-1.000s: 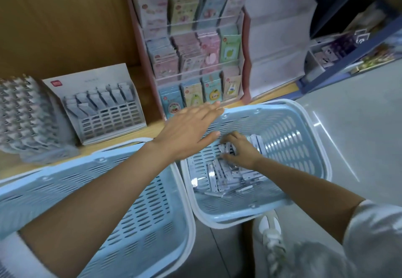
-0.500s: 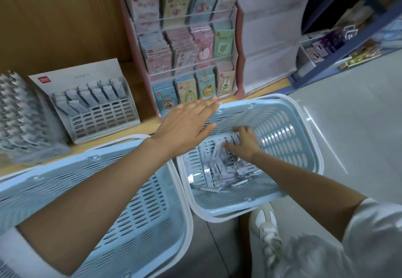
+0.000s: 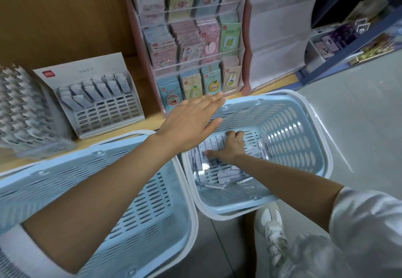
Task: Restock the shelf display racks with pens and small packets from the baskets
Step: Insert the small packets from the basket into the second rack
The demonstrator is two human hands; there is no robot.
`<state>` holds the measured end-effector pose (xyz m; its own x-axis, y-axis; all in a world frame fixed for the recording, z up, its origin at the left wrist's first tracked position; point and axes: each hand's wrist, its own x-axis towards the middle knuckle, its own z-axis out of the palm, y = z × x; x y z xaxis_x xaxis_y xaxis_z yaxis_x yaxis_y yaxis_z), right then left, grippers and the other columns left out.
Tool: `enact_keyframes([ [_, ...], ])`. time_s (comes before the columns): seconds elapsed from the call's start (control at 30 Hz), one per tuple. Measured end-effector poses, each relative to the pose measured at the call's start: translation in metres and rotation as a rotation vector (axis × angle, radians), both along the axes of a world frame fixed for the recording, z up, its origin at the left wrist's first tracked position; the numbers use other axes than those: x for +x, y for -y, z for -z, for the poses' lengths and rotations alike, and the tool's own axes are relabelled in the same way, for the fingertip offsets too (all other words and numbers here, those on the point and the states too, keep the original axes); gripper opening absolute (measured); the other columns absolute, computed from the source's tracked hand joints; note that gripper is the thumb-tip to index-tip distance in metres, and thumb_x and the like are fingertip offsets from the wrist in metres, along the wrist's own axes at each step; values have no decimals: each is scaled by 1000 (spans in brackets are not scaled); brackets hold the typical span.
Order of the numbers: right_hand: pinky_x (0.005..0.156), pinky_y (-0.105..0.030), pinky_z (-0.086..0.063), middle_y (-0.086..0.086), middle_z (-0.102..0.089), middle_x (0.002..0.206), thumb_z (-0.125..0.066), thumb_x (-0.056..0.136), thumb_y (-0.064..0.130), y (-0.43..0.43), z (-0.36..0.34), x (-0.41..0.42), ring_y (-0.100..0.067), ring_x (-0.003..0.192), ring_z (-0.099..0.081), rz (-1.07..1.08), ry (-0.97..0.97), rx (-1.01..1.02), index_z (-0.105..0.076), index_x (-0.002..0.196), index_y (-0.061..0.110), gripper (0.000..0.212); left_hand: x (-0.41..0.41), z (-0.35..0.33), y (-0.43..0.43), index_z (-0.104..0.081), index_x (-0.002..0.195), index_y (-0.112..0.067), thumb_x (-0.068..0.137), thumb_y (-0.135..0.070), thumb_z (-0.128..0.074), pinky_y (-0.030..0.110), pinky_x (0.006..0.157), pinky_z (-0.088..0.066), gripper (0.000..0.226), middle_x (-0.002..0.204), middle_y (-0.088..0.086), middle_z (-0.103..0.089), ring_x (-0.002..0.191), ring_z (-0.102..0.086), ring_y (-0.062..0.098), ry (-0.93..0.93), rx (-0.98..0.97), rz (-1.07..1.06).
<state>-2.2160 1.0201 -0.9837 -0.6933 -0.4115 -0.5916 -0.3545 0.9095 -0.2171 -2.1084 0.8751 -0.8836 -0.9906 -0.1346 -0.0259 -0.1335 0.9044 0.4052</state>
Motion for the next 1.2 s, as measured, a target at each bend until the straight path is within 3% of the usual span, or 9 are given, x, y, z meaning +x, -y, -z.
enact_keyframes([
  [0.17, 100, -31, -42, -7, -25, 128, -84, 67, 38, 1, 2, 10, -27, 114, -49, -69, 108, -159, -37, 131, 12, 84, 1, -3, 4, -12, 156, -26, 103, -46, -24, 34, 117, -16, 58, 162, -9, -9, 148, -15, 12, 12, 61, 13],
  [0.37, 107, -39, -39, -7, -25, 135, -74, 76, 49, -4, -4, 4, -26, 126, -41, 7, 284, -237, -28, 144, 14, 90, 9, 2, 20, -5, 155, -30, 91, -59, 3, 37, 117, -20, 71, 162, -12, -1, 148, -16, 14, 15, 19, 115],
  [0.53, 104, -35, -40, -8, -33, 134, -77, 71, 52, 0, -4, 5, -23, 122, -43, 57, 248, -201, -30, 141, 7, 95, 9, 3, 19, -9, 155, -32, 96, -56, -4, 42, 117, -26, 63, 161, -15, -4, 148, -17, 13, 4, 87, 97],
  [0.77, 90, -24, -39, -6, -37, 124, -85, 65, 43, 6, -2, 20, -18, 109, -46, 15, 207, -230, -42, 124, 11, 80, 11, -2, 17, -12, 155, -32, 103, -43, -19, 39, 118, -23, 53, 161, -15, -4, 148, -16, 13, 6, 104, 93],
  [0.9, 93, -28, -42, -7, -43, 126, -85, 64, 43, 12, 1, 24, -19, 112, -48, 2, 179, -226, -42, 126, 11, 82, 11, -2, 18, -11, 155, -32, 103, -44, -19, 41, 117, -24, 53, 161, -15, -4, 148, -17, 14, 14, 106, 96],
  [1.0, 80, -26, -41, -6, -52, 117, -86, 64, 39, 10, 0, 21, -16, 100, -51, 73, 229, -228, -41, 127, 9, 83, 11, 0, 19, -11, 155, -33, 103, -44, -19, 43, 117, -26, 53, 162, -14, -5, 147, -19, 15, 11, 112, 91],
  [1.2, 63, -16, -39, -3, -57, 109, -85, 67, 38, 8, -1, 24, -11, 83, -54, 12, 253, -233, -50, 122, 11, 71, 11, 0, 18, -12, 155, -33, 103, -44, -19, 43, 116, -26, 53, 162, -13, -5, 147, -19, 17, 14, 106, 85],
])
